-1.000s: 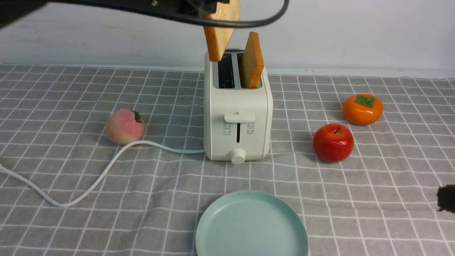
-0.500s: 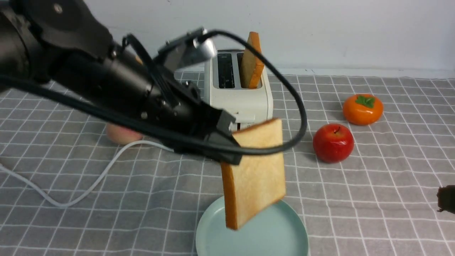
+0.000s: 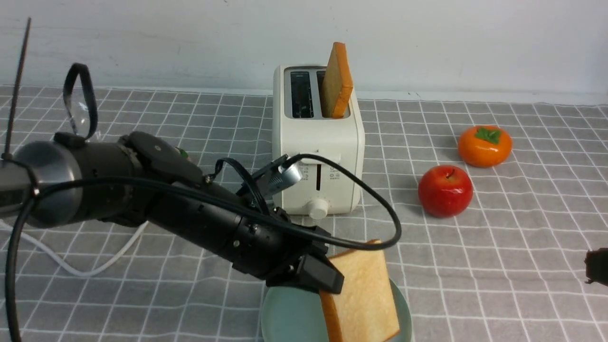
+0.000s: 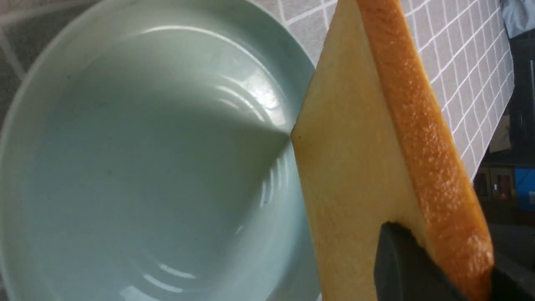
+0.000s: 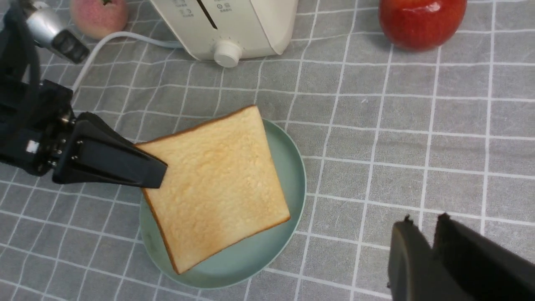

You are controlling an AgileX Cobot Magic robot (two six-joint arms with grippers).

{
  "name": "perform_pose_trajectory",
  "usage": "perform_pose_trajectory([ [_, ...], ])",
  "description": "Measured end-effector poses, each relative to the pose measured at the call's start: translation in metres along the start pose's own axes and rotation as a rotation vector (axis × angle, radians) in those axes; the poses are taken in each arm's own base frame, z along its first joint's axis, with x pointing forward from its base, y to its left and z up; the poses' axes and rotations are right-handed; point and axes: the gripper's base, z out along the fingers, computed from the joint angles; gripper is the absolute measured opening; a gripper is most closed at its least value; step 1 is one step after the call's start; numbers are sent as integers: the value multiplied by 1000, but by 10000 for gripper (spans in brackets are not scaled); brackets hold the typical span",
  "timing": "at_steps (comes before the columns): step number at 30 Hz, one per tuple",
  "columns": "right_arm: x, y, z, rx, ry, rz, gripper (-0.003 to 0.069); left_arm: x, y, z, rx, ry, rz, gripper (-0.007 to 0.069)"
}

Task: Take toasted bread from bread machine on grey coffee table place on plate.
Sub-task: 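Place the slice of bread on the plate with the left gripper, then grasp the toast slice in the toaster and pull it up out of the slot with the right gripper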

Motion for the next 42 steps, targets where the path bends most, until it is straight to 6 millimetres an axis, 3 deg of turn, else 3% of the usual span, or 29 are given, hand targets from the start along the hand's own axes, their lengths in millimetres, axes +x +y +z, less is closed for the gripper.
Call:
perform_pose_trajectory([
  [4, 0, 0, 0, 2, 1, -1, 99, 0, 6, 5, -18, 13, -3, 127],
  [8, -1, -1, 0, 7, -15, 2, 109, 1, 11, 4, -69, 26, 43, 285],
  [13, -12, 0, -4, 19, -98, 25, 141, 3, 11, -10, -203, 30, 145, 391],
  [16, -22, 2, -8, 20, -135, 29, 167, 4, 8, -24, -300, 10, 181, 387],
  [19, -39, 5, -10, 12, -160, 28, 207, 6, -2, -50, -412, -52, 200, 327],
  [21, -50, 6, -6, -2, -150, 55, 222, 8, -9, -66, -476, -89, 210, 262],
  [24, -71, 9, 6, -44, -117, 118, 232, 17, -26, -95, -536, -171, 183, 91],
  [25, -73, 8, 9, -46, -110, 122, 233, 18, -27, -97, -543, -176, 186, 78],
  [26, -82, 10, 17, -59, -91, 127, 235, 22, -35, -110, -549, -218, 182, 6],
  [27, -88, 11, 24, -70, -76, 123, 236, 26, -42, -119, -550, -253, 185, -14],
  [31, -116, 23, 60, -97, -24, 58, 237, 48, -72, -157, -515, -399, 237, -14],
  [34, -133, 33, 86, -99, -28, 1, 242, 67, -83, -175, -491, -474, 267, -14],
  [37, -154, 44, 124, -109, -45, -37, 267, 98, -83, -186, -476, -523, 288, -14],
  [39, -158, 47, 134, -115, -46, -43, 276, 107, -81, -186, -474, -527, 289, -14],
  [42, -175, 58, 176, -136, -42, -62, 336, 140, -67, -184, -463, -536, 252, -14],
])
